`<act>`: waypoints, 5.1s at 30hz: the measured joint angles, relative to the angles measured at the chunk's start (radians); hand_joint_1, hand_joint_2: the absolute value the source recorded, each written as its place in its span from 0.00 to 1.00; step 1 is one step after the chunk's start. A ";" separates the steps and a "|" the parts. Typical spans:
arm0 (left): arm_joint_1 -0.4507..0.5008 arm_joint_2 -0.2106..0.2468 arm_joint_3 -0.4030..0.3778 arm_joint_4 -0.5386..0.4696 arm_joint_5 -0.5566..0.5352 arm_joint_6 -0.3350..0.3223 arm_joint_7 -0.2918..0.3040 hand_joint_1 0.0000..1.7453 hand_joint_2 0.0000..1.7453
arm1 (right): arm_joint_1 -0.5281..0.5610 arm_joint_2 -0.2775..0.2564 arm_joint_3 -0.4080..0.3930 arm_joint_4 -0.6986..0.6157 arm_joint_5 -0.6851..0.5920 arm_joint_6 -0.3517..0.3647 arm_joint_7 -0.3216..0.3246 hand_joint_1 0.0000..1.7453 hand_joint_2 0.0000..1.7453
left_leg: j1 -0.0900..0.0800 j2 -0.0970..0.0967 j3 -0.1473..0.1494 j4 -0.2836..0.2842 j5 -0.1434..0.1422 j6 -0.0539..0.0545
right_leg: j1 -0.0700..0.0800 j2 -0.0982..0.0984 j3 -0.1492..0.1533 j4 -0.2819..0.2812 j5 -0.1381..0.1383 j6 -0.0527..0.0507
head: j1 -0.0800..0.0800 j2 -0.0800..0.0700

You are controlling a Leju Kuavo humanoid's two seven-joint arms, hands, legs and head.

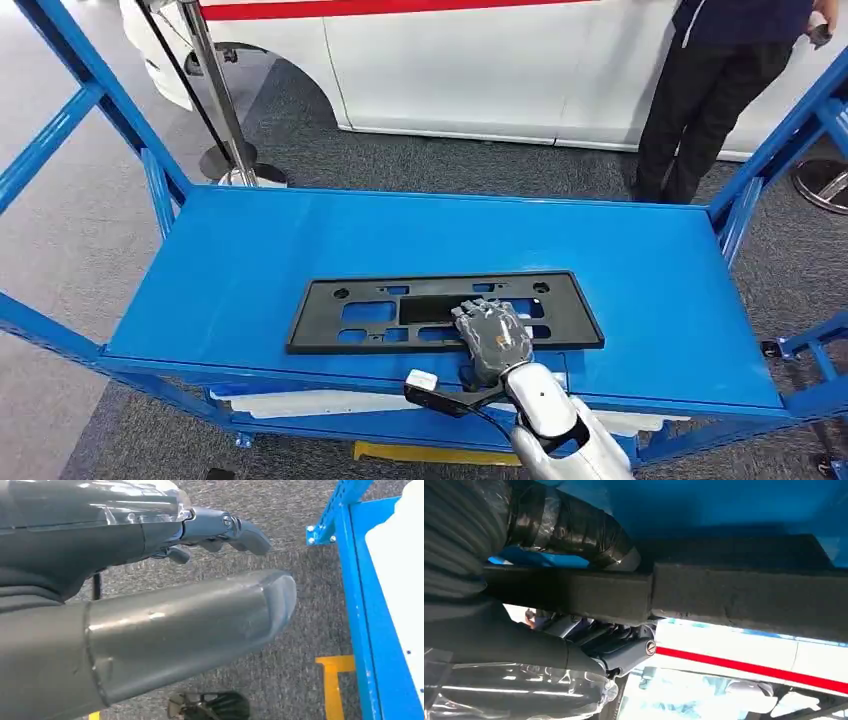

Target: Take the parts from the cabinet and place them on the table.

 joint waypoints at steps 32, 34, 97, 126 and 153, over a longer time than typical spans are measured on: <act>0.010 -0.029 0.107 0.000 0.005 0.016 -0.047 0.00 0.00 | 0.219 0.063 -0.021 -0.581 -1.076 -0.135 -0.455 1.00 1.00 | -0.001 0.000 0.045 -0.098 0.022 0.008 | 0.000 0.000 0.005 0.001 -0.010 0.003 | 0.000 0.000; 0.007 -0.031 0.114 0.000 0.005 0.011 -0.047 0.00 0.00 | 0.232 0.063 -0.028 -0.617 -1.084 -0.139 -0.464 1.00 1.00 | -0.008 -0.001 0.054 -0.114 0.014 0.015 | 0.004 0.004 -0.003 0.005 -0.008 0.015 | 0.000 0.000; -0.003 -0.049 0.219 0.000 0.007 -0.019 -0.023 0.00 0.00 | 0.498 0.053 -0.086 -0.666 -1.239 0.075 -0.628 1.00 1.00 | -0.015 -0.001 0.144 -0.133 -0.040 0.021 | -0.006 -0.006 -0.050 0.011 0.053 0.037 | 0.000 0.000; -0.004 -0.057 0.259 -0.009 0.011 -0.026 -0.008 0.00 0.00 | 0.619 0.056 -0.180 -0.680 -1.346 0.088 -0.674 1.00 1.00 | -0.009 0.003 0.163 -0.141 -0.060 0.009 | -0.004 -0.013 -0.051 0.019 0.042 0.029 | -0.001 0.000; 0.035 -0.101 0.267 -0.043 -0.084 -0.074 -0.019 0.00 0.00 | 0.734 0.104 -0.288 -0.686 -1.535 0.228 -0.728 1.00 1.00 | -0.007 -0.004 0.057 -0.012 -0.023 0.004 | 0.002 0.050 0.048 -0.015 -0.036 -0.005 | -0.001 0.000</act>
